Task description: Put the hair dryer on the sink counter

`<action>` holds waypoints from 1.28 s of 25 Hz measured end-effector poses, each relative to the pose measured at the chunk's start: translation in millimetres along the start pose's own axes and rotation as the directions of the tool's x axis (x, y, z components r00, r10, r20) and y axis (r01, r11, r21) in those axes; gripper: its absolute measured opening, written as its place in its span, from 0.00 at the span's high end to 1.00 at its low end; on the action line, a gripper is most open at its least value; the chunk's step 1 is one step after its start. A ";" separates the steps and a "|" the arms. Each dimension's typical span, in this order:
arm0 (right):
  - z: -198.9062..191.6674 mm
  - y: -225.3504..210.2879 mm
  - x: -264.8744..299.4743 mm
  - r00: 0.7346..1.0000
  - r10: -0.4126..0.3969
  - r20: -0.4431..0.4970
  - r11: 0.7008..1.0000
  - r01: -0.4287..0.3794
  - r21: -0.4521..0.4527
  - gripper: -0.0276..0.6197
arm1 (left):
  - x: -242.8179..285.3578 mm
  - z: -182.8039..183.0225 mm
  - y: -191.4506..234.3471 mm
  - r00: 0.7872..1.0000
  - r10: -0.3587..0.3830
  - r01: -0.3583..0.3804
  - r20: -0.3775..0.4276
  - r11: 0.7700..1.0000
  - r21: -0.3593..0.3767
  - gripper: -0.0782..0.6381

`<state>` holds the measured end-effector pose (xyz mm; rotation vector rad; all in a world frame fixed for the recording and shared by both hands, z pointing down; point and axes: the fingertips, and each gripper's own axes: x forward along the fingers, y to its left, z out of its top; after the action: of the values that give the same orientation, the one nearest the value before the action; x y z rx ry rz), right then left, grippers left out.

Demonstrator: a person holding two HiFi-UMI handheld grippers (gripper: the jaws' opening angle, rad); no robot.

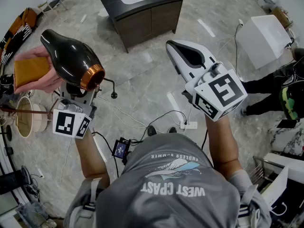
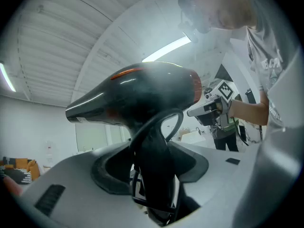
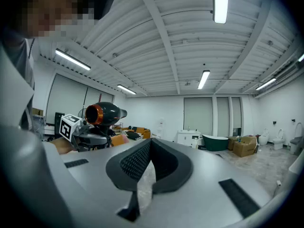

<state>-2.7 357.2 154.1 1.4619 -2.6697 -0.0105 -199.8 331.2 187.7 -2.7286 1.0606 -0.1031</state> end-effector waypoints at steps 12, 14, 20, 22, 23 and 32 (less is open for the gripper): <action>-8.9 2.2 15.4 1.000 -0.002 -0.014 1.000 0.002 -0.012 0.92 | 0.4 -16.7 13.7 1.000 0.009 -0.009 0.013 1.000 -0.018 0.56; -8.3 2.3 17.8 1.000 0.010 0.000 1.000 -0.010 0.003 0.92 | -0.6 -17.5 14.5 1.000 0.017 -0.016 0.010 1.000 -0.020 0.56; -10.2 -13.0 35.6 0.999 0.027 0.040 0.998 -0.030 0.059 0.91 | 1.2 -20.4 23.2 0.999 0.048 -0.048 -0.010 0.999 -0.010 0.56; -12.1 -25.3 43.2 0.998 0.040 0.046 0.997 -0.043 0.068 0.91 | 8.4 -20.2 26.5 0.998 0.065 -0.065 -0.018 0.998 -0.004 0.56; -13.4 -33.3 48.1 0.998 0.047 0.047 0.996 -0.050 0.073 0.91 | 13.4 -20.3 28.7 0.997 0.075 -0.075 -0.024 0.997 -0.001 0.56; -32.9 -99.9 91.8 0.992 0.121 0.036 0.987 -0.124 0.106 0.91 | 63.0 -32.6 50.0 0.984 0.164 -0.165 -0.069 0.986 -0.003 0.56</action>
<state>35.0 227.5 189.1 1.3328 -2.8203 0.1247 -190.9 247.3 207.7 -2.6494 1.3032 -0.1667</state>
